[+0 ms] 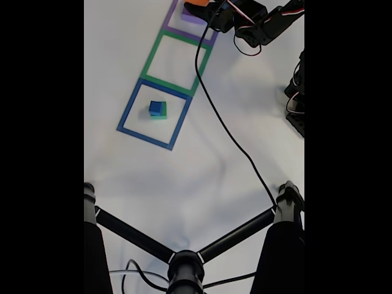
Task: Tower of hanoi
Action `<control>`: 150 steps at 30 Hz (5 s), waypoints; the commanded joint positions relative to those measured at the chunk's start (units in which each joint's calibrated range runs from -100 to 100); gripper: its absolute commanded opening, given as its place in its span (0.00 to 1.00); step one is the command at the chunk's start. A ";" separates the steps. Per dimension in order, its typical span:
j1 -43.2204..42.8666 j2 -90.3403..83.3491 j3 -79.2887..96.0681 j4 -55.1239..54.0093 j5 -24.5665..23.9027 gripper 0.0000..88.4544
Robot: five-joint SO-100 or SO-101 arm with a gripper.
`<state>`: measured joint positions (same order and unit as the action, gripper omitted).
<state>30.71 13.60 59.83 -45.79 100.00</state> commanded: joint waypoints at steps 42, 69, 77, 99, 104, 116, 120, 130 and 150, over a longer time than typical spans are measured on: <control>-16.72 -49.82 -66.05 140.36 0.00 0.15; -26.78 -54.07 16.91 45.18 0.00 0.15; -26.55 -36.84 24.45 17.34 0.00 0.15; -26.63 -0.22 15.55 -13.75 0.00 0.16; -26.25 1.62 15.55 -15.12 0.00 0.23; -26.94 -4.95 17.55 -13.91 0.00 0.31; -27.16 -21.13 19.27 1.07 0.00 0.31; -27.85 -59.44 0.10 71.81 0.00 0.14; -46.15 -74.82 -28.25 124.50 0.00 0.01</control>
<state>-13.99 -59.19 34.28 78.08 99.22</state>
